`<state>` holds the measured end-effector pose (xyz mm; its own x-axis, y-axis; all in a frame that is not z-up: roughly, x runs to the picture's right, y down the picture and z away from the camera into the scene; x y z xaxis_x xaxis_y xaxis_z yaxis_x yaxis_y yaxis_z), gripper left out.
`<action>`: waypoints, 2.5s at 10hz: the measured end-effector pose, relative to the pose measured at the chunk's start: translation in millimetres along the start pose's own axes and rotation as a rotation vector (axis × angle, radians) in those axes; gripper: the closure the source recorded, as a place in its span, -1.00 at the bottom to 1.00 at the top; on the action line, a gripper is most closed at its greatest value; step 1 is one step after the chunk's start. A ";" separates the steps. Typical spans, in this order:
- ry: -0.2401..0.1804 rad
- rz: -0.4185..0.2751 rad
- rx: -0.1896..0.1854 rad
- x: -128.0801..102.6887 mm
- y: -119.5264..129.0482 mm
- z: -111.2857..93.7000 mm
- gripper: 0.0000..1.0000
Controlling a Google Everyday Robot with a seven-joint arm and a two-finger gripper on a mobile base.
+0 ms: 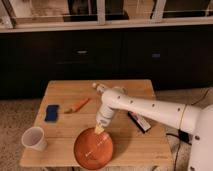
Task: Drag the ceramic bowl in a circle
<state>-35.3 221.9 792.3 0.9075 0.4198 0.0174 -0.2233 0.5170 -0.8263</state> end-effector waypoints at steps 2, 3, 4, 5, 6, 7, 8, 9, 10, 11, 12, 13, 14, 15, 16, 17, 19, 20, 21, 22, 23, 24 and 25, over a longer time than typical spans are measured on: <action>-0.006 0.055 0.009 1.4 -51.8 -20.0 0.97; -0.006 0.073 0.014 -0.5 -71.1 -27.6 0.97; -0.008 0.096 0.020 -2.9 -94.5 -36.1 0.97; -0.008 0.114 0.024 -12.0 -121.5 -44.4 0.97; -0.013 0.119 0.026 -20.9 -136.0 -47.9 0.97; -0.014 0.115 0.020 -34.3 -150.7 -48.8 0.97; -0.017 0.101 0.006 -54.5 -160.8 -45.6 0.97; -0.020 0.089 -0.007 -67.6 -162.9 -41.4 0.97; -0.021 0.070 -0.024 -82.5 -161.4 -34.2 0.97; -0.020 0.049 -0.046 -95.6 -154.9 -24.4 0.97; -0.019 0.036 -0.062 -101.4 -147.7 -17.5 0.97; -0.017 0.014 -0.084 -105.7 -133.4 -6.1 0.97; -0.016 -0.010 -0.102 -106.6 -112.5 6.6 0.97; -0.016 -0.026 -0.109 -104.1 -95.7 14.6 0.97; -0.013 -0.040 -0.114 -96.1 -77.4 22.1 0.97; -0.020 -0.045 -0.111 -88.5 -64.3 26.1 0.97; -0.034 -0.040 -0.095 -69.7 -49.6 27.7 0.97; -0.043 -0.030 -0.083 -59.9 -50.1 24.8 0.97; -0.061 -0.016 -0.067 -45.4 -57.7 16.1 0.97; -0.076 0.000 -0.049 -30.7 -67.0 7.3 0.97; -0.087 0.016 -0.035 -19.9 -72.8 1.2 0.97; -0.097 0.039 -0.017 -6.5 -79.6 -5.4 0.97; -0.103 0.061 -0.002 0.7 -85.2 -9.6 0.97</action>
<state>-12.2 171.0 857.3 0.8507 0.5251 0.0250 -0.2760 0.4866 -0.8289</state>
